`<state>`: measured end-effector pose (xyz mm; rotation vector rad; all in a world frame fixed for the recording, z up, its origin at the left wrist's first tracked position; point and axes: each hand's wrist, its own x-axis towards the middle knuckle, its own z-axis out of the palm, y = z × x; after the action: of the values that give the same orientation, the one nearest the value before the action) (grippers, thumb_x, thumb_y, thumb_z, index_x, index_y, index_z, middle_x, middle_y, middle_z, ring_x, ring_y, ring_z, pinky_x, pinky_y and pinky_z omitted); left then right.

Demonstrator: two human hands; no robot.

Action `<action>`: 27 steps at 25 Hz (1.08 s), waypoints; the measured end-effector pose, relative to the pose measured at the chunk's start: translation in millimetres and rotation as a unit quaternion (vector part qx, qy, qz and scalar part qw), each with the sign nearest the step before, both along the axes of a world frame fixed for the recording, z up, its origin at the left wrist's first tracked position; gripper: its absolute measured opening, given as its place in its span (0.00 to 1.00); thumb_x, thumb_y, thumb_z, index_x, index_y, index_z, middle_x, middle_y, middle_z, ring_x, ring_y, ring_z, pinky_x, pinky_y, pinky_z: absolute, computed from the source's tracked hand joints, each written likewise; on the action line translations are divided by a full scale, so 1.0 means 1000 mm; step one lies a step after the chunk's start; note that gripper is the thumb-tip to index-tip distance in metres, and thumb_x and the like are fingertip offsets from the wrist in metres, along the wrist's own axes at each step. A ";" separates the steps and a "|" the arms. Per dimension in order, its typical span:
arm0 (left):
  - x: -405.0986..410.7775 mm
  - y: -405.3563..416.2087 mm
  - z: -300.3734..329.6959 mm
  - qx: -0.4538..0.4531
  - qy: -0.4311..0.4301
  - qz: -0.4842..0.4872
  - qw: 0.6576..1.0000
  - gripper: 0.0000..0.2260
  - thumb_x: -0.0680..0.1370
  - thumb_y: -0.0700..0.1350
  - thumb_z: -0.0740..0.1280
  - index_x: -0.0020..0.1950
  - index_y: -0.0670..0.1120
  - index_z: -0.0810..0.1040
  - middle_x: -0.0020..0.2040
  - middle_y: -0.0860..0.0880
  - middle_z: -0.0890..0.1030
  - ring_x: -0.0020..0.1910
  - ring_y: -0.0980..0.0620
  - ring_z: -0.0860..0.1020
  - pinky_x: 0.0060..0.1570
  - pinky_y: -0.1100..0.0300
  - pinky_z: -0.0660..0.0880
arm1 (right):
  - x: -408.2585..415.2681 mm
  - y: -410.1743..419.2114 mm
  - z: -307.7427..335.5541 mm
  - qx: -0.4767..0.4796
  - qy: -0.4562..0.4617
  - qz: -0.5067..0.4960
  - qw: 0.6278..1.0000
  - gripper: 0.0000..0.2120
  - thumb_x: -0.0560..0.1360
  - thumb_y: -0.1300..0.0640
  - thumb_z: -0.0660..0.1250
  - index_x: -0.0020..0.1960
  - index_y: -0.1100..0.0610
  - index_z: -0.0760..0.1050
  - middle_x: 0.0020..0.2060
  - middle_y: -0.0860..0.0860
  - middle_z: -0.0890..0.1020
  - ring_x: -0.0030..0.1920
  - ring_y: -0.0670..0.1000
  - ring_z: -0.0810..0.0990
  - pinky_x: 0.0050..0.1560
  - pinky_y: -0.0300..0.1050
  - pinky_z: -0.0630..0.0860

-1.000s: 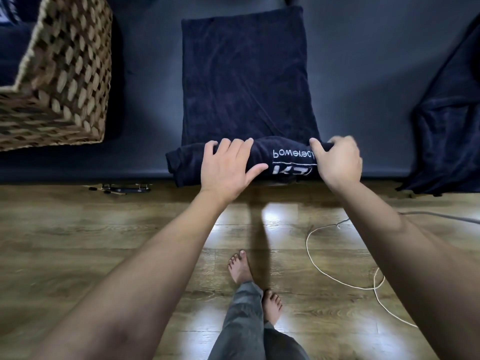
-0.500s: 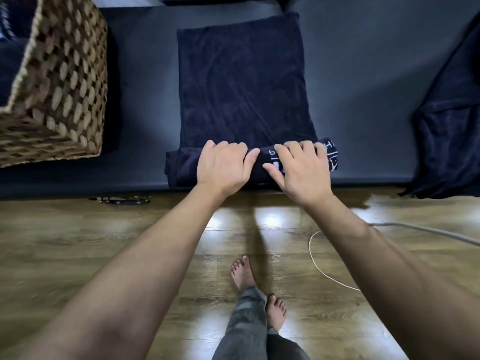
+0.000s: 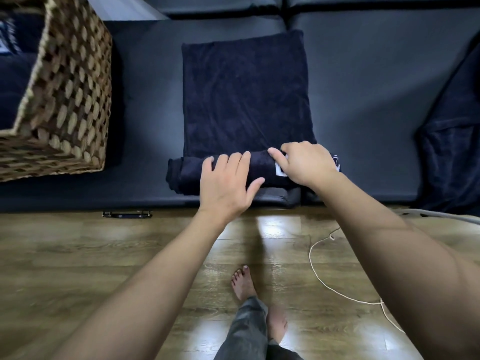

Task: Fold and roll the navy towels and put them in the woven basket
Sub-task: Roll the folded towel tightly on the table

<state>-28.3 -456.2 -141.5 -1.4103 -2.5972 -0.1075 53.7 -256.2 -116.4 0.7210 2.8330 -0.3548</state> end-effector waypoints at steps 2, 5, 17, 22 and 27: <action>-0.010 0.006 -0.004 -0.002 0.005 0.008 1.000 0.26 0.83 0.62 0.52 0.60 0.44 0.79 0.50 0.46 0.81 0.44 0.42 0.76 0.46 0.47 0.70 | -0.003 0.000 0.000 -0.003 -0.023 -0.015 1.000 0.25 0.83 0.36 0.48 0.42 0.53 0.71 0.37 0.51 0.79 0.43 0.59 0.79 0.43 0.51 0.64; -0.032 0.030 0.004 -0.010 -0.004 0.041 0.999 0.22 0.83 0.59 0.53 0.41 0.46 0.76 0.35 0.46 0.78 0.33 0.42 0.74 0.36 0.50 0.66 | 0.002 -0.012 -0.006 0.132 0.100 -0.014 0.986 0.19 0.83 0.42 0.55 0.50 0.56 0.73 0.43 0.55 0.79 0.42 0.62 0.77 0.43 0.54 0.69; -0.038 0.029 0.010 -0.008 -0.065 0.058 0.996 0.20 0.83 0.59 0.53 0.58 0.45 0.76 0.52 0.47 0.80 0.48 0.42 0.77 0.45 0.48 0.70 | -0.032 -0.012 -0.019 0.238 0.148 0.044 0.959 0.22 0.85 0.45 0.52 0.39 0.54 0.71 0.30 0.52 0.77 0.33 0.59 0.73 0.41 0.53 0.65; -0.041 0.023 -0.002 -0.011 -0.035 0.017 0.999 0.24 0.83 0.60 0.55 0.64 0.44 0.78 0.55 0.46 0.81 0.50 0.42 0.78 0.53 0.44 0.72 | -0.058 0.001 -0.005 0.126 0.023 0.029 0.991 0.23 0.85 0.46 0.45 0.45 0.53 0.74 0.38 0.53 0.84 0.40 0.60 0.81 0.45 0.53 0.61; -0.085 0.060 0.020 -0.105 -0.099 0.010 0.990 0.24 0.84 0.58 0.45 0.45 0.48 0.77 0.43 0.46 0.83 0.42 0.41 0.80 0.42 0.50 0.68 | -0.038 -0.007 -0.011 0.165 0.142 -0.020 0.976 0.18 0.84 0.47 0.54 0.50 0.57 0.76 0.46 0.55 0.82 0.44 0.62 0.76 0.49 0.57 0.70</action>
<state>-113.1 -395.9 -121.5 -1.5114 -2.8558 0.0317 15.9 -262.8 -127.4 0.8485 3.1955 0.0139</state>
